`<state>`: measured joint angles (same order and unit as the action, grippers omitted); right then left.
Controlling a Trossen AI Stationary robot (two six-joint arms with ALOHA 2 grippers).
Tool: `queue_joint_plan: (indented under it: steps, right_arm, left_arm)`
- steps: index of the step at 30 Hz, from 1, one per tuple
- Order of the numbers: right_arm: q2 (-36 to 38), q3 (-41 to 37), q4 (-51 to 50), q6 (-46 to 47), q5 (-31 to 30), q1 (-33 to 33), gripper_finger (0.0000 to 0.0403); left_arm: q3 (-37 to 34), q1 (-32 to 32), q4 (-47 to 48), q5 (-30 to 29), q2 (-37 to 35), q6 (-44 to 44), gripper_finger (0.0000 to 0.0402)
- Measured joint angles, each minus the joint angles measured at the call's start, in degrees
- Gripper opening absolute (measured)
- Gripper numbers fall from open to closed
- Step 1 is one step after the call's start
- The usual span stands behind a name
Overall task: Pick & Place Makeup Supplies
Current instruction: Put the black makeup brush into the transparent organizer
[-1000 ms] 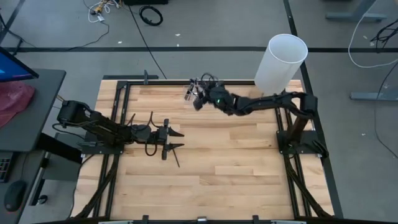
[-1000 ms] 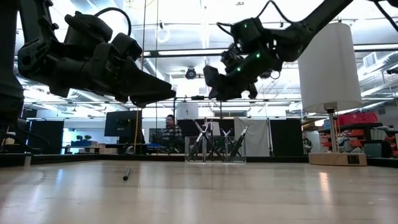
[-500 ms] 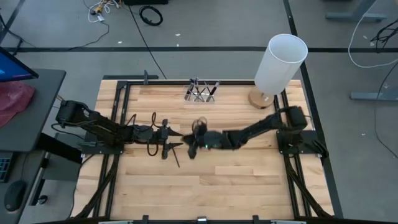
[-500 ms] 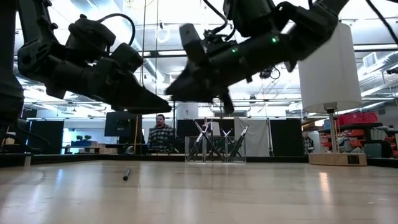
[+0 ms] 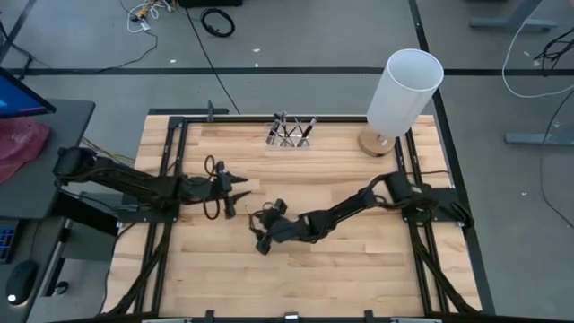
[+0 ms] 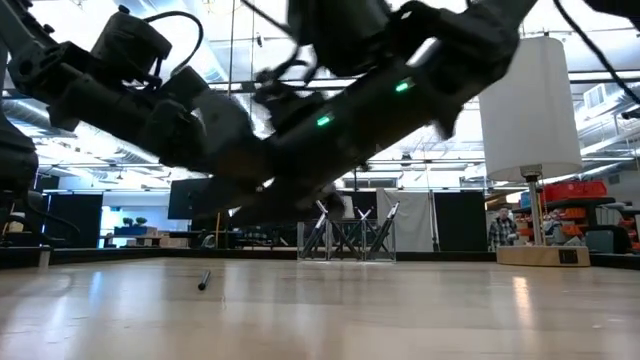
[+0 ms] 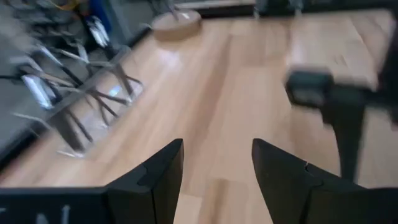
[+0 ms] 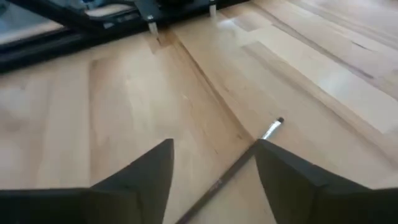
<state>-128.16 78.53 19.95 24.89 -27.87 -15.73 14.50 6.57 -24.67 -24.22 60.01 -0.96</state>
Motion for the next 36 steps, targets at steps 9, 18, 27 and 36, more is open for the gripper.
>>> queue_joint_plan:
  steps: [9, 18, 27, 36]
  right_arm:
    - [-10.12, 12.04, -11.27, -0.82, -10.35, 1.08, 0.0228]
    - [-10.37, 12.81, -21.56, 1.84, -5.03, 3.47, 0.0174]
    - [-9.29, 7.25, -22.14, 4.45, -6.15, 2.95, 0.0048]
    - [-1.24, -9.72, -6.07, 10.36, -0.45, 2.7, 0.0011]
  left_arm:
    - [0.04, 0.04, 0.73, -1.41, -1.69, -0.22, 0.0195]
    - [0.04, 0.04, 1.01, -1.26, -1.69, -0.93, 0.0195]
    - [0.04, 0.04, 2.78, -1.23, -1.67, -1.1, 0.0195]
    - [0.04, 0.04, 3.6, -1.23, -1.67, -1.34, 0.0195]
